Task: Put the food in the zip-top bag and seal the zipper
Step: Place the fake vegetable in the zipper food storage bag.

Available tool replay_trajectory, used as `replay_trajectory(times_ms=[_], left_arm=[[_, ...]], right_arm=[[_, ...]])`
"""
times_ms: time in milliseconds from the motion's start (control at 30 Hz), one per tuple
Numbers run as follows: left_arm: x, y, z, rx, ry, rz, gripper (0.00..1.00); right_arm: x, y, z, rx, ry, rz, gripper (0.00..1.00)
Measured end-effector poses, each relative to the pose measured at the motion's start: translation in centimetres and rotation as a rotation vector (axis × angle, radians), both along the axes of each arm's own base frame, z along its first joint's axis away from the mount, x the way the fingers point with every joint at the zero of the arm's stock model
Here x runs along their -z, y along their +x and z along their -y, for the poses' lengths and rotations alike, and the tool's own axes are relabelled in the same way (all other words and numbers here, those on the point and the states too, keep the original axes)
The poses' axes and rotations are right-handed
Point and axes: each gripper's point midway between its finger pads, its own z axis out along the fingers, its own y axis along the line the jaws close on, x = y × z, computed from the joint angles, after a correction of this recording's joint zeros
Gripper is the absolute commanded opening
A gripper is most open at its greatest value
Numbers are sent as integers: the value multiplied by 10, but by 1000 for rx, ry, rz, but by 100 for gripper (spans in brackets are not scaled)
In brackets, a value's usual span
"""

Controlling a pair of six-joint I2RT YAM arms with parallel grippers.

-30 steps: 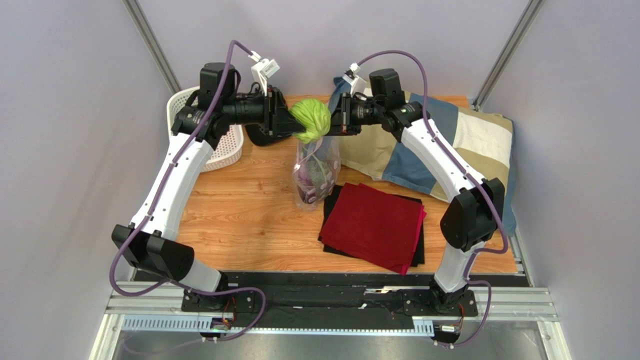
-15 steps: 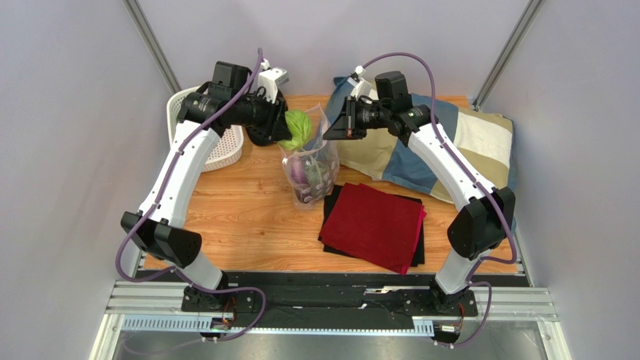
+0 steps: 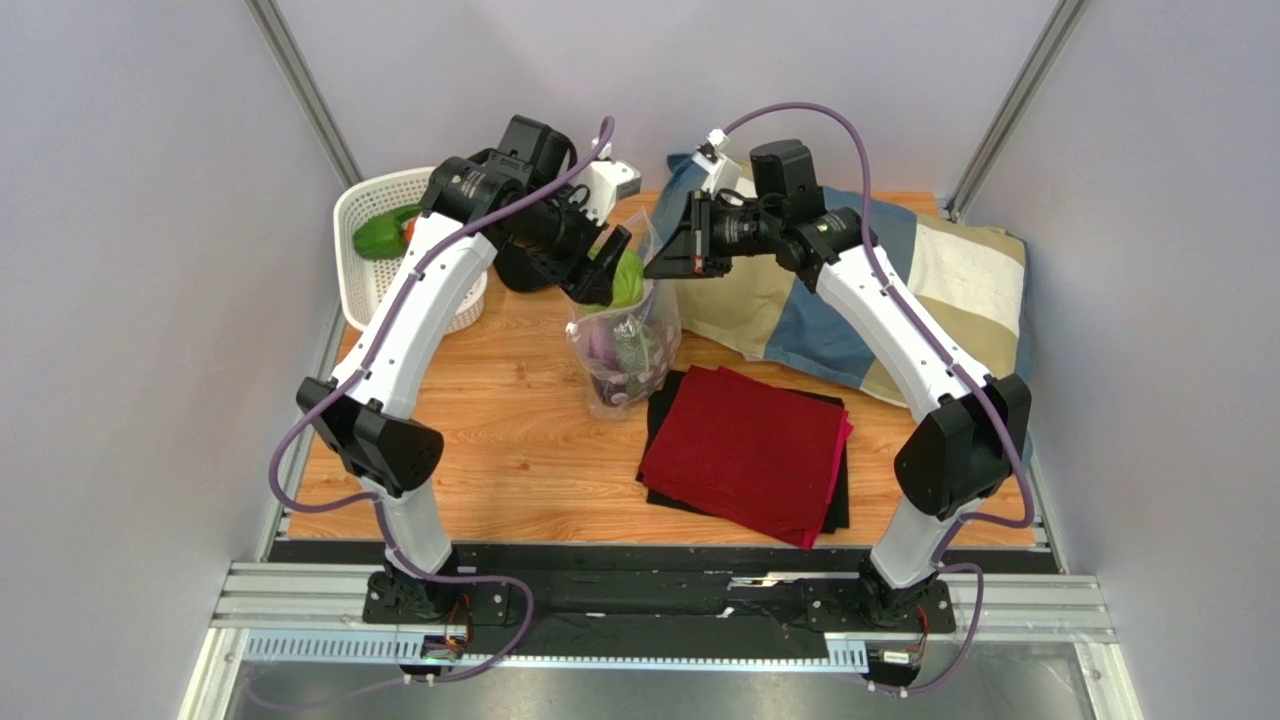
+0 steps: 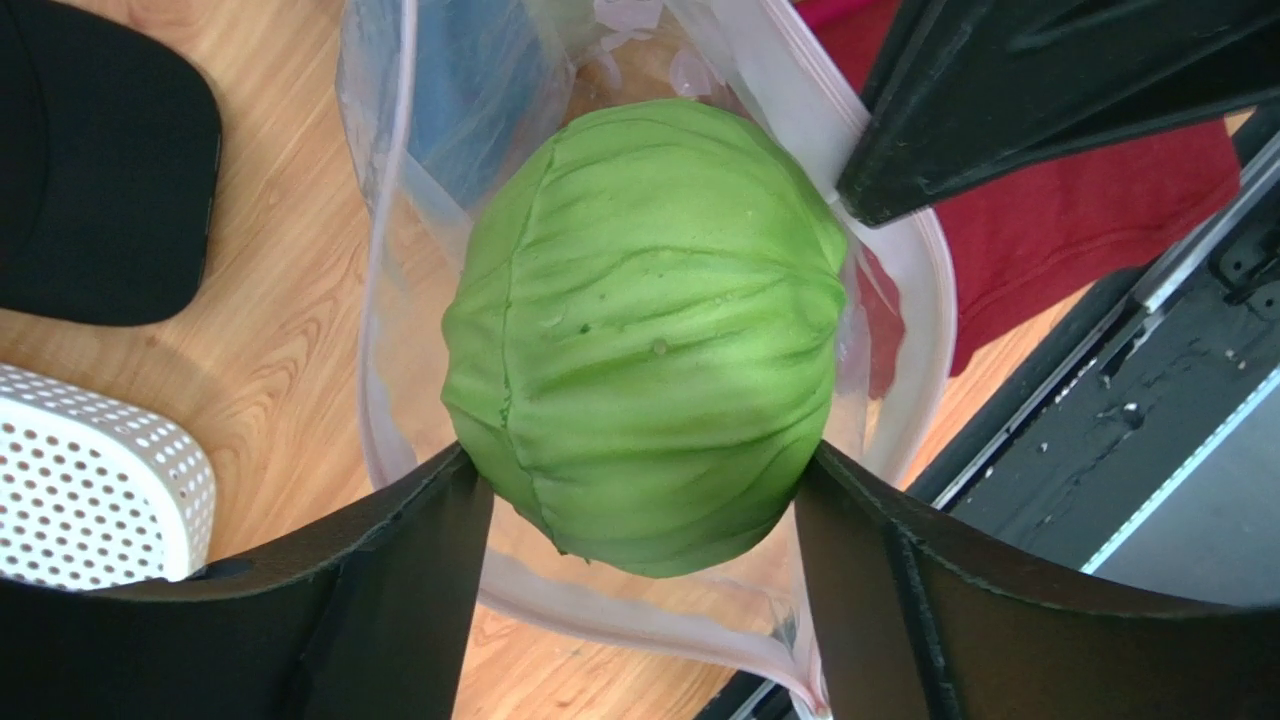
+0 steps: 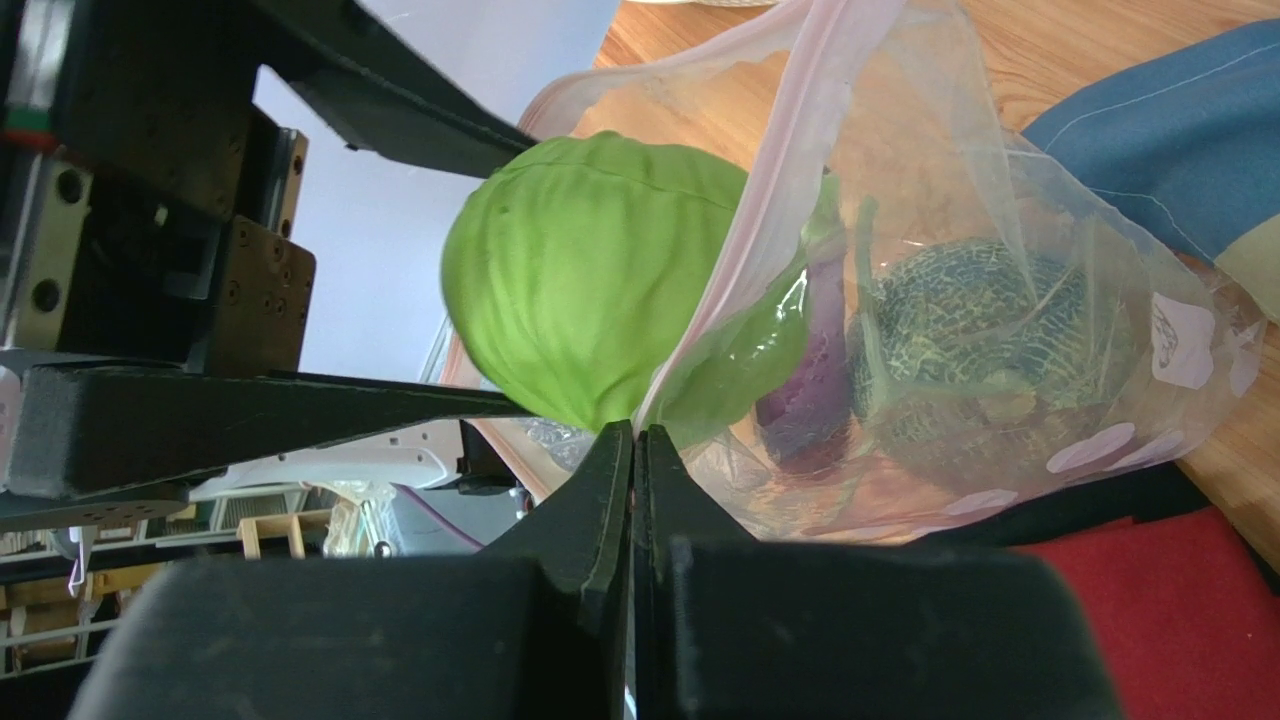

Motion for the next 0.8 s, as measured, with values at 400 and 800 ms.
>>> replay_trajectory(times_ms=[400,800], left_arm=[[-28,12,-12,-39,-107,16,92],[-55,82,-136,-518,-285,153,99]], right_arm=[[-14,-1,-2,-24,14,49,0],[-16,1,-2,-28,15,61,0]])
